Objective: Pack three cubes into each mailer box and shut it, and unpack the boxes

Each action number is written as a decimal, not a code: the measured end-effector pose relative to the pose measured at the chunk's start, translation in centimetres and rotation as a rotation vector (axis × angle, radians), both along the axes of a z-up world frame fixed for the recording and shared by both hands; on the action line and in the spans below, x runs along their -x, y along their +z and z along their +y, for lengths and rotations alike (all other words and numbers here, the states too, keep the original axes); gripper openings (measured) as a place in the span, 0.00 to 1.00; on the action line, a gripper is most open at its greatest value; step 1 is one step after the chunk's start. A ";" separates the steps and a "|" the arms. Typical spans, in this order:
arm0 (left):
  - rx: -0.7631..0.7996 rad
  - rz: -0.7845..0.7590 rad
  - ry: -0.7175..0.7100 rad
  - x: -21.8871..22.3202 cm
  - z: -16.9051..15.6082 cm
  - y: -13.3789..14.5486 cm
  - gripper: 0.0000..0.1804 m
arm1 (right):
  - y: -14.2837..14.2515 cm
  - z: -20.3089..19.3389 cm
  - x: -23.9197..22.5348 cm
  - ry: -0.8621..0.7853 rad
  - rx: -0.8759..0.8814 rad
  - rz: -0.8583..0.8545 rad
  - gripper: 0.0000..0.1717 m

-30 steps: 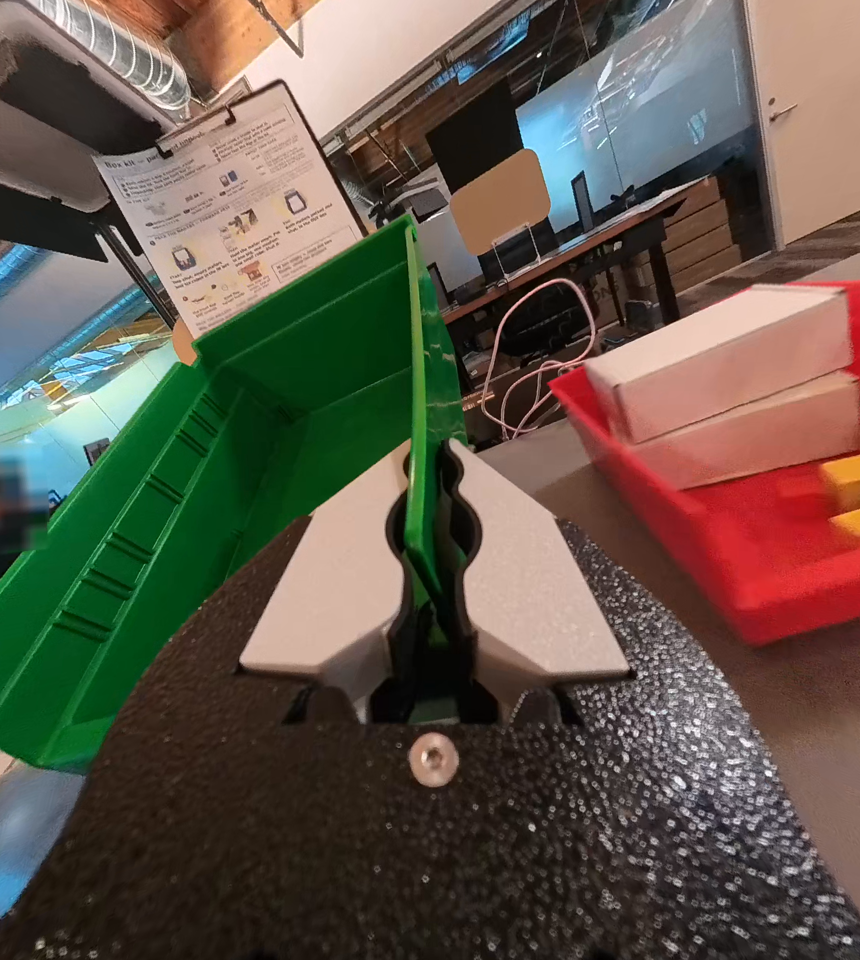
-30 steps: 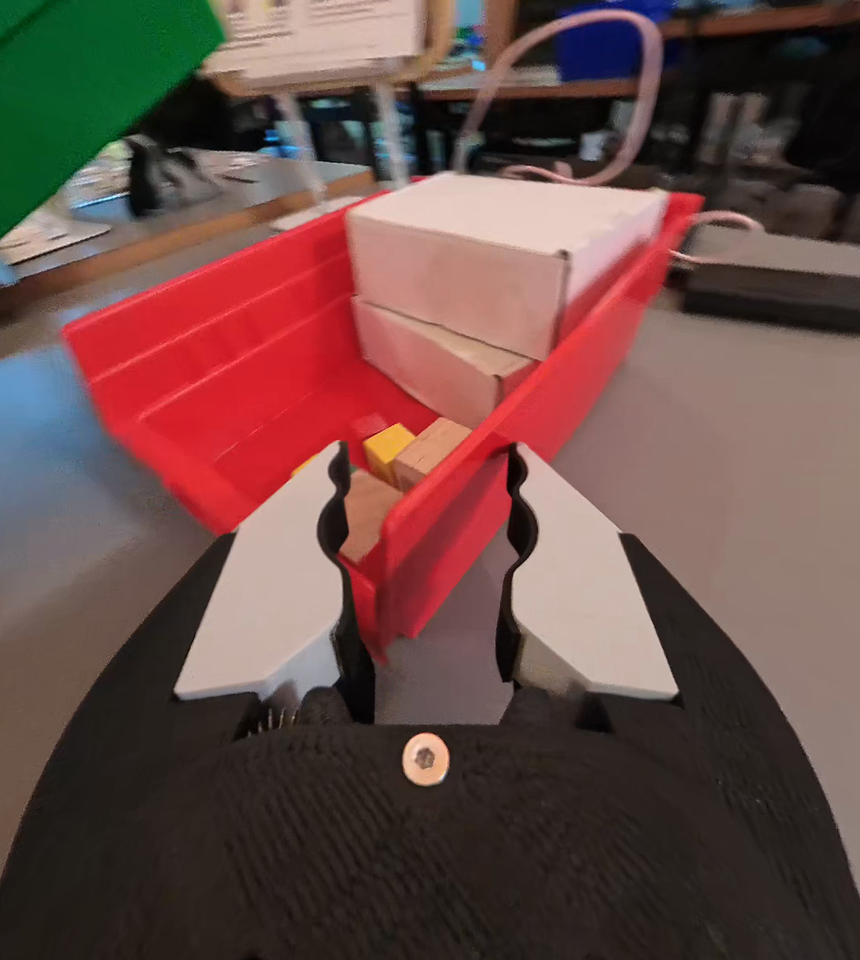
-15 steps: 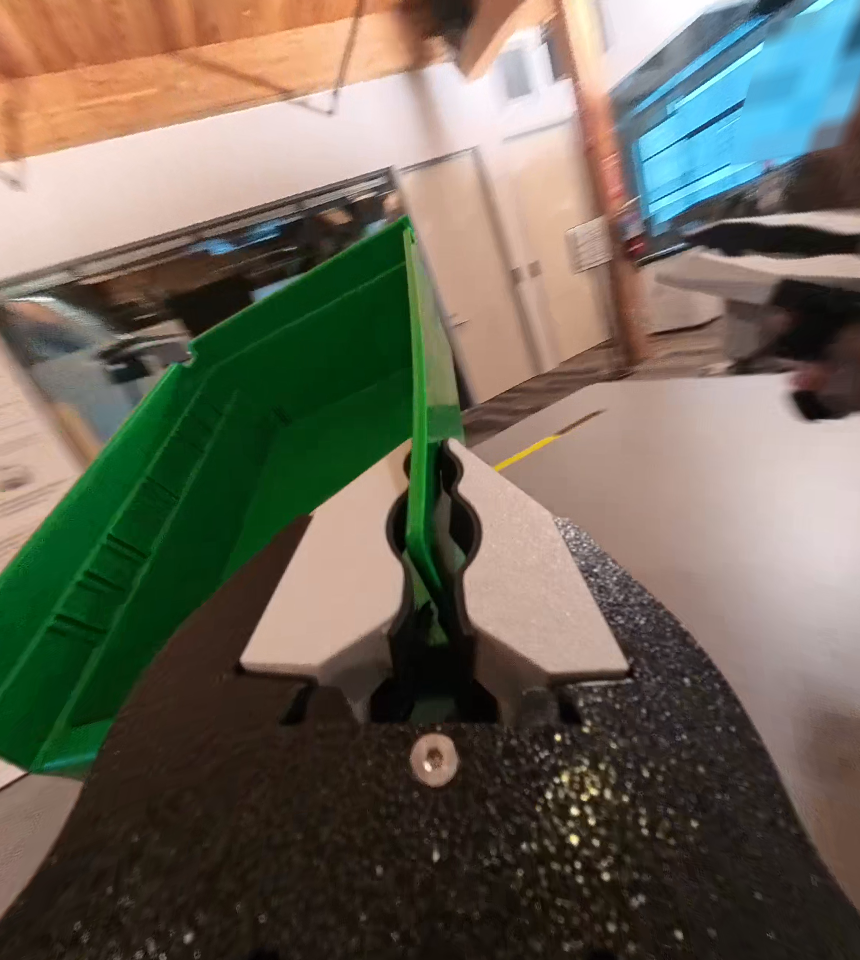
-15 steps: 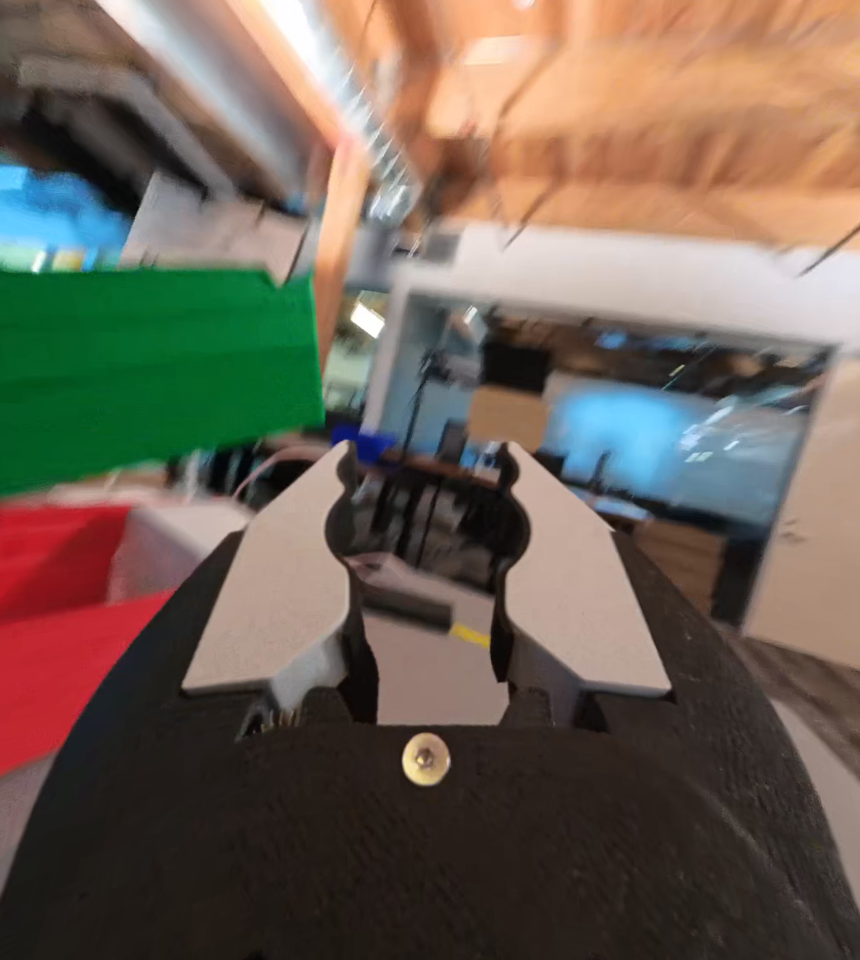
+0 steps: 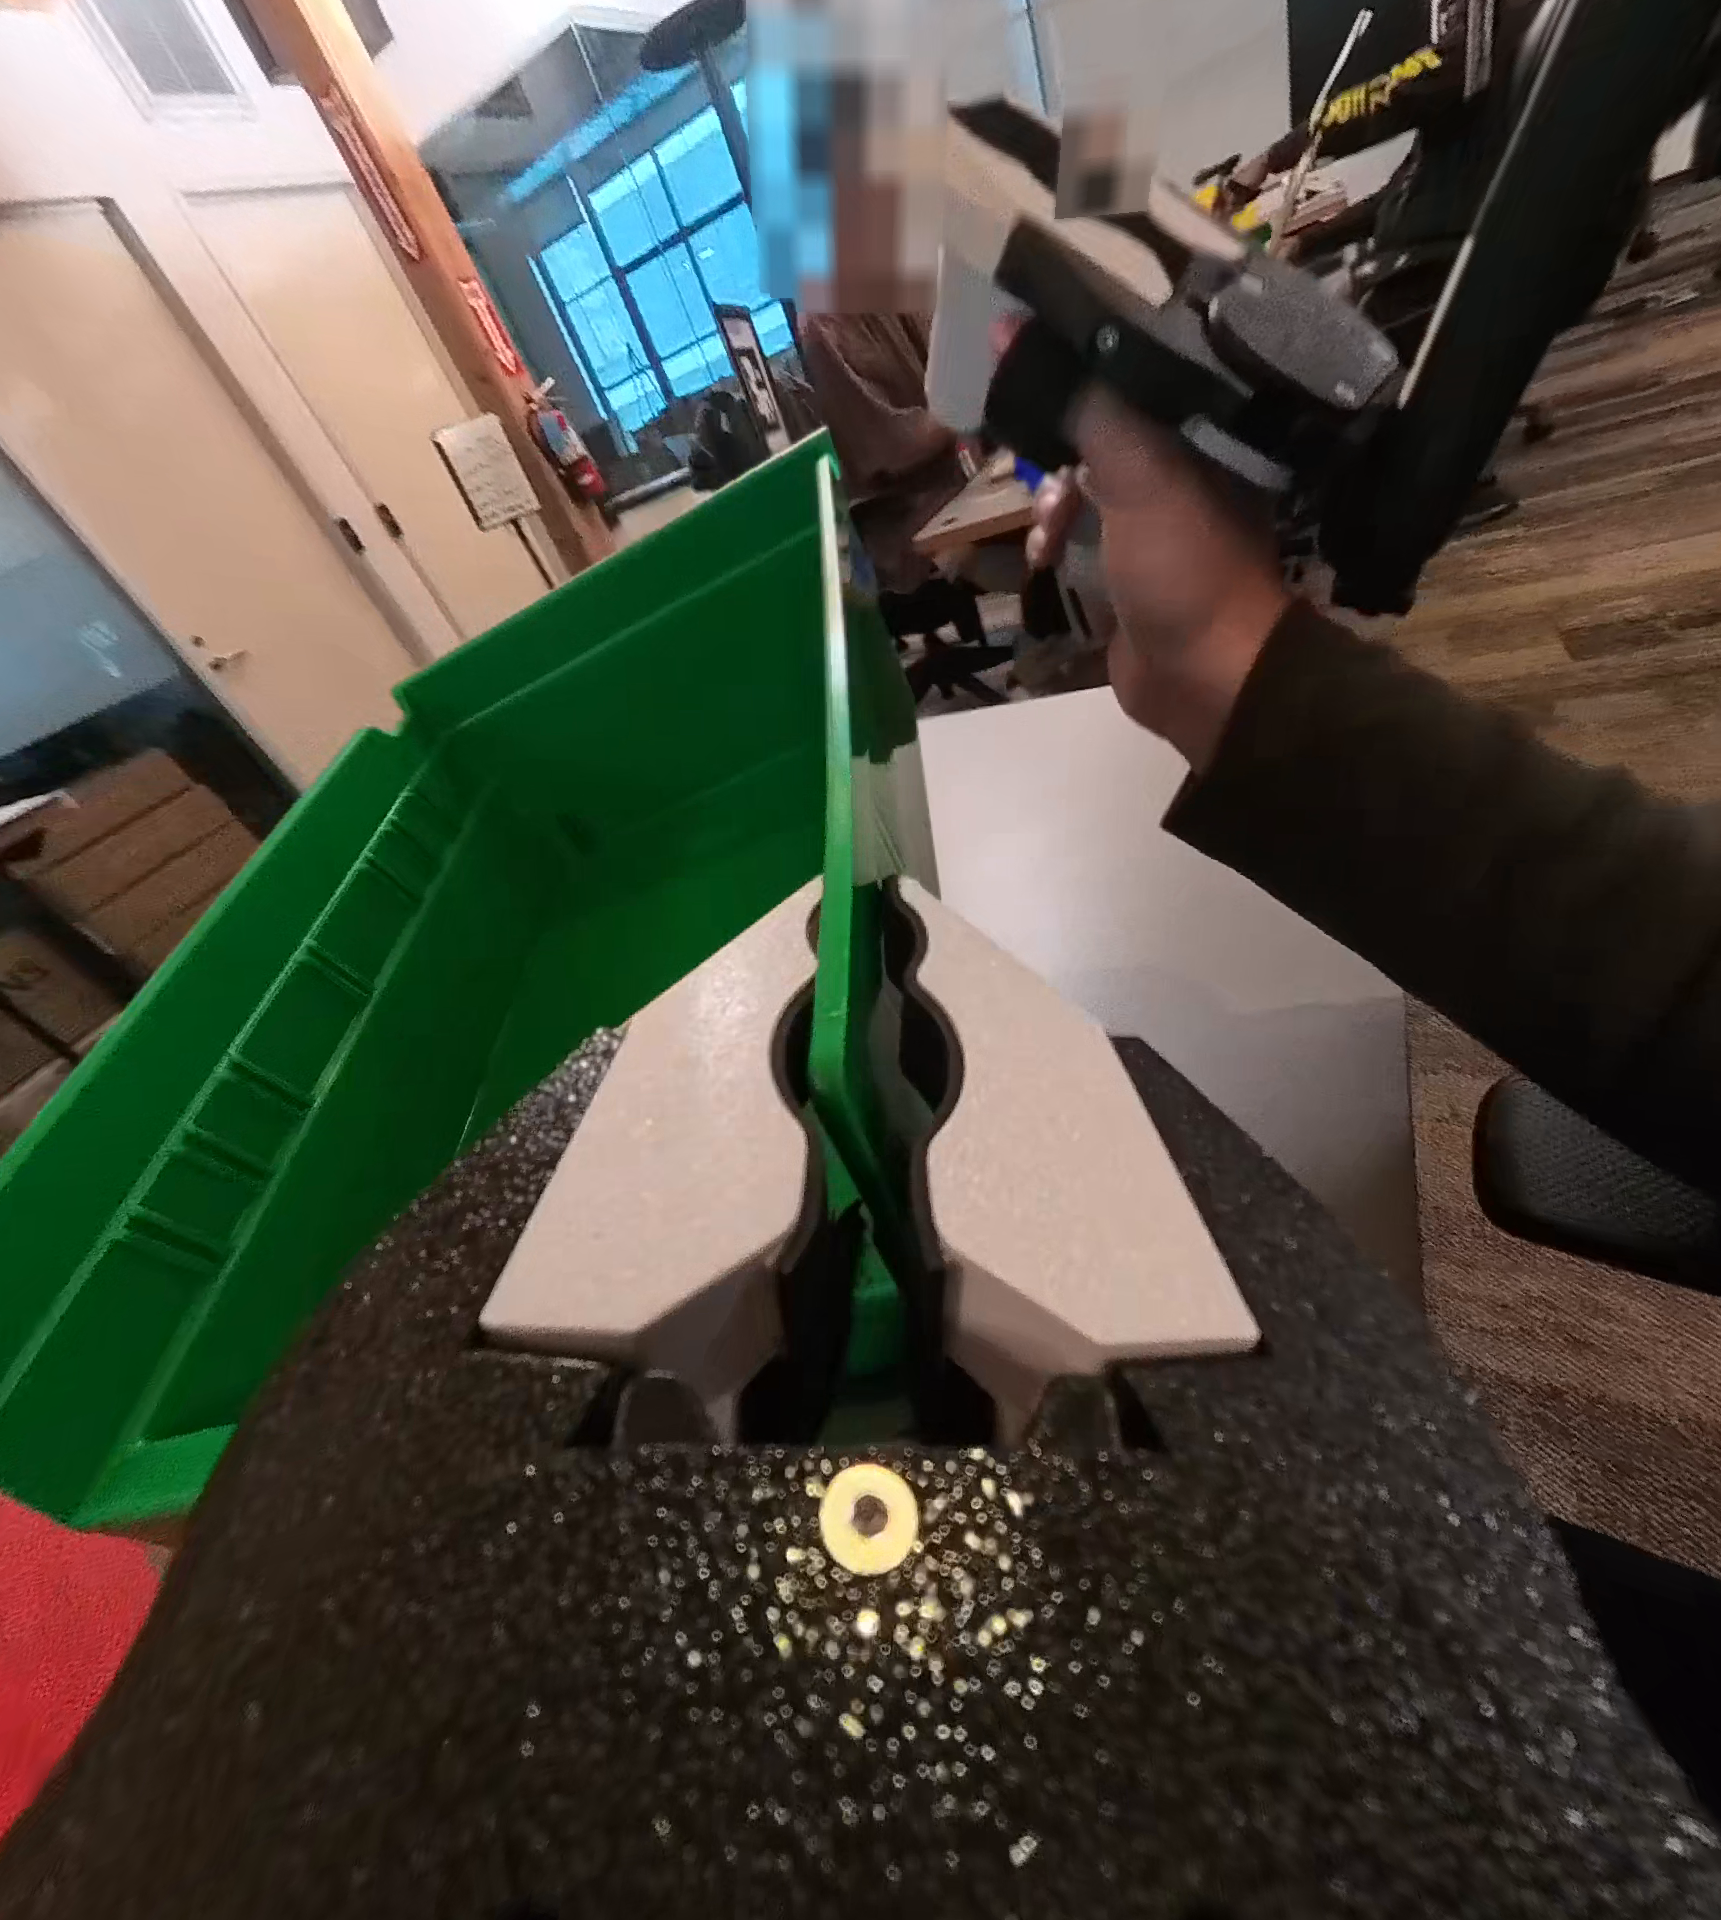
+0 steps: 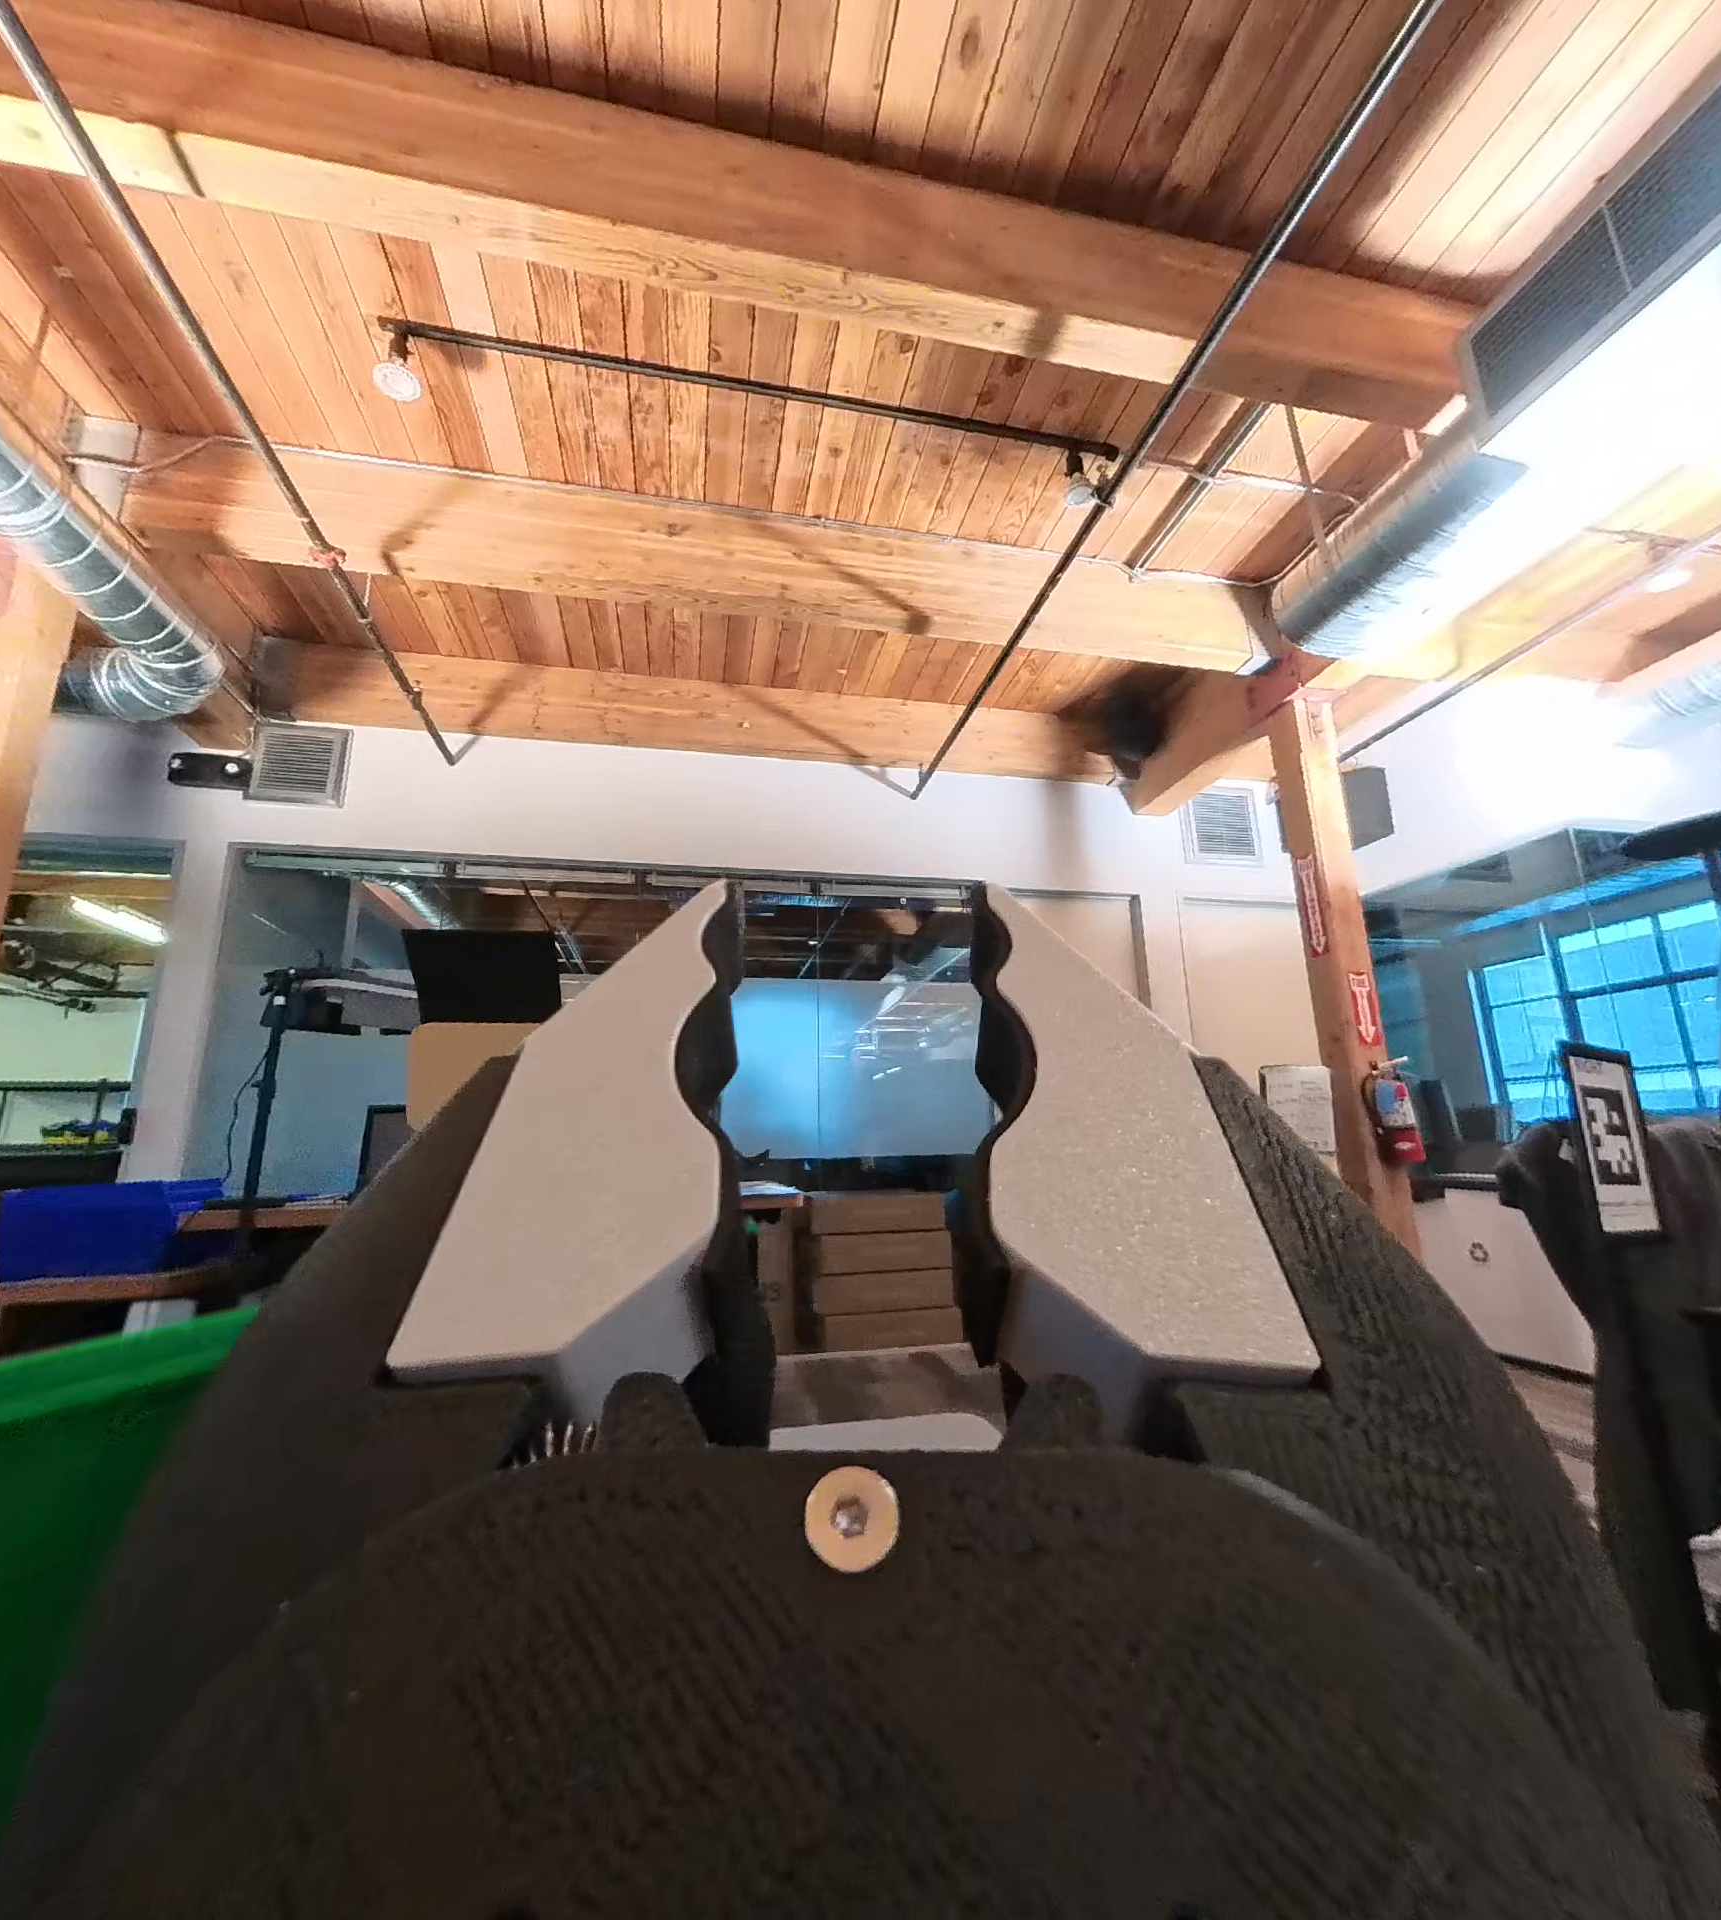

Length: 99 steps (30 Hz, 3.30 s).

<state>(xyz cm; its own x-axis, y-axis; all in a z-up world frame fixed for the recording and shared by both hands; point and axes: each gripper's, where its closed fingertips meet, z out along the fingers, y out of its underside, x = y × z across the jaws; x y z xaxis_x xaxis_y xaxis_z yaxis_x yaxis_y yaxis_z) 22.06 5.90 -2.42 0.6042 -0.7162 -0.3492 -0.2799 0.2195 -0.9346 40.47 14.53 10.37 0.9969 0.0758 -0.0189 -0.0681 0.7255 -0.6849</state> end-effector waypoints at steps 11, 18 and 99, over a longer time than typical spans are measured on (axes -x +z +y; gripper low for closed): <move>0.102 0.076 0.040 -0.8 3.3 -6.4 0.02 | -1.0 1.6 2.7 0.001 0.061 -0.125 0.22; 0.060 0.150 0.034 -1.1 3.2 -8.5 0.02 | -1.4 2.1 4.1 -0.019 0.077 -0.194 0.22; 0.168 -0.223 1.107 41.9 0.6 -8.1 0.02 | -23.4 1.0 1.9 -0.089 1.123 -0.315 0.03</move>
